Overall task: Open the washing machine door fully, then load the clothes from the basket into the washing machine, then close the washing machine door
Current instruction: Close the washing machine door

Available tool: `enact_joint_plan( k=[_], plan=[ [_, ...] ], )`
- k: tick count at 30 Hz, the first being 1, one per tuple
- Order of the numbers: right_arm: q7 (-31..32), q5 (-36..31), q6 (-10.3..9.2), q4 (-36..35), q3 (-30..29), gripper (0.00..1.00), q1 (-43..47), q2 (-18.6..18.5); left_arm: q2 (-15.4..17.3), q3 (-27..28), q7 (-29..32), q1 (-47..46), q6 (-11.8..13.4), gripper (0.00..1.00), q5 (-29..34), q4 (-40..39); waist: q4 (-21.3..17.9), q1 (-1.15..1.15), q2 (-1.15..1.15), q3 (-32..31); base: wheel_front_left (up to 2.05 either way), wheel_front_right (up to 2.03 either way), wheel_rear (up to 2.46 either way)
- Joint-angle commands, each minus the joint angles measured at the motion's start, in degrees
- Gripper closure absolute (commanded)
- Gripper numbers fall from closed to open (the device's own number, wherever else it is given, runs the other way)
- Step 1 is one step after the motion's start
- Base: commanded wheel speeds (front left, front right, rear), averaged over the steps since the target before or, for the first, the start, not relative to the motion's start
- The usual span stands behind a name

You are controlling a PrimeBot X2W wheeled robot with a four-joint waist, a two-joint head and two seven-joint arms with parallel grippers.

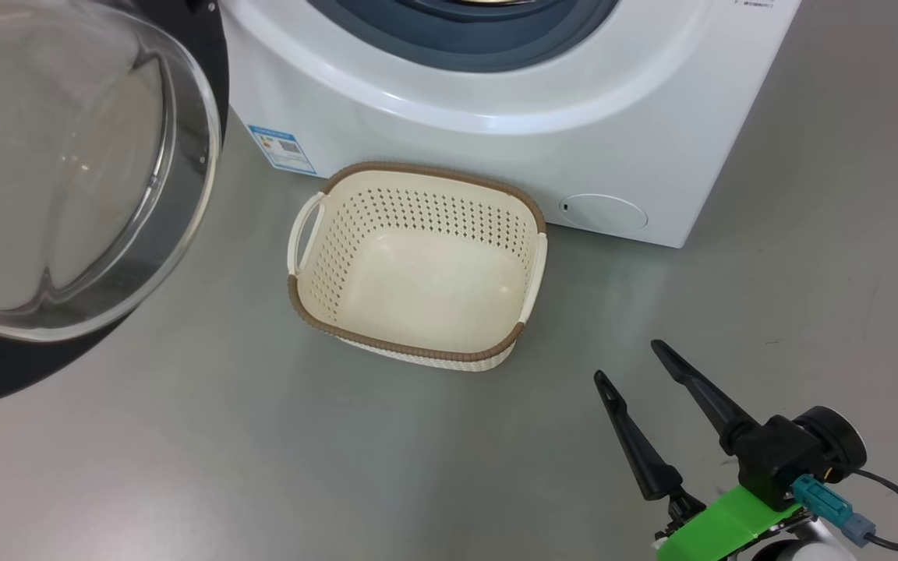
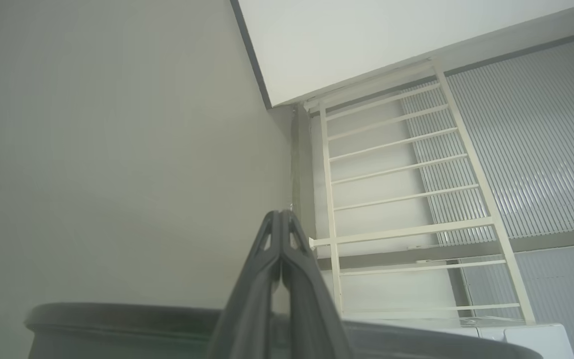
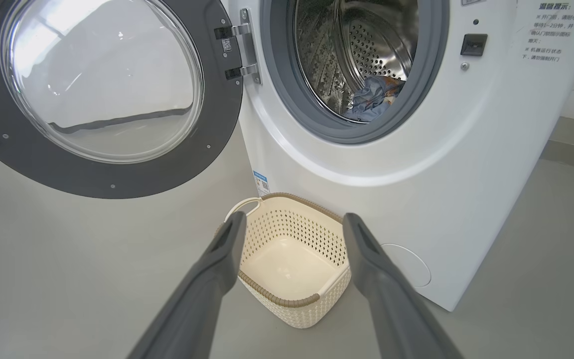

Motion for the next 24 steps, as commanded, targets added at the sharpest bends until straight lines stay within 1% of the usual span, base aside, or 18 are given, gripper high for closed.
enact_joint_plan(
  k=[1,12,15,24],
  plan=[
    [-0.3,-0.3,0.51,-1.4,1.6,0.00,-1.2,0.4,4.8,0.4,1.2,-0.3,-0.5,1.00,-0.6,-0.4,0.0,0.00,0.00,-0.1,0.00,0.00,0.00],
    [-0.4,-0.4,0.51,-1.0,1.6,0.00,-1.0,0.6,5.1,-1.2,8.4,-1.4,-3.6,1.00,-1.7,3.3,0.3,0.00,0.00,-0.9,0.00,0.00,0.00],
    [-0.4,-0.4,0.51,-0.9,1.8,0.00,-1.0,0.7,5.1,-1.5,9.0,-1.3,-3.9,1.00,-1.6,3.7,0.3,0.00,0.00,-1.1,0.00,0.00,0.00],
    [-0.7,-0.3,0.51,-0.3,2.1,0.00,-0.9,0.9,4.0,-3.9,14.3,-0.8,-5.4,1.00,-1.3,4.2,0.4,0.00,0.00,-1.9,0.00,0.00,0.00]
  ],
)
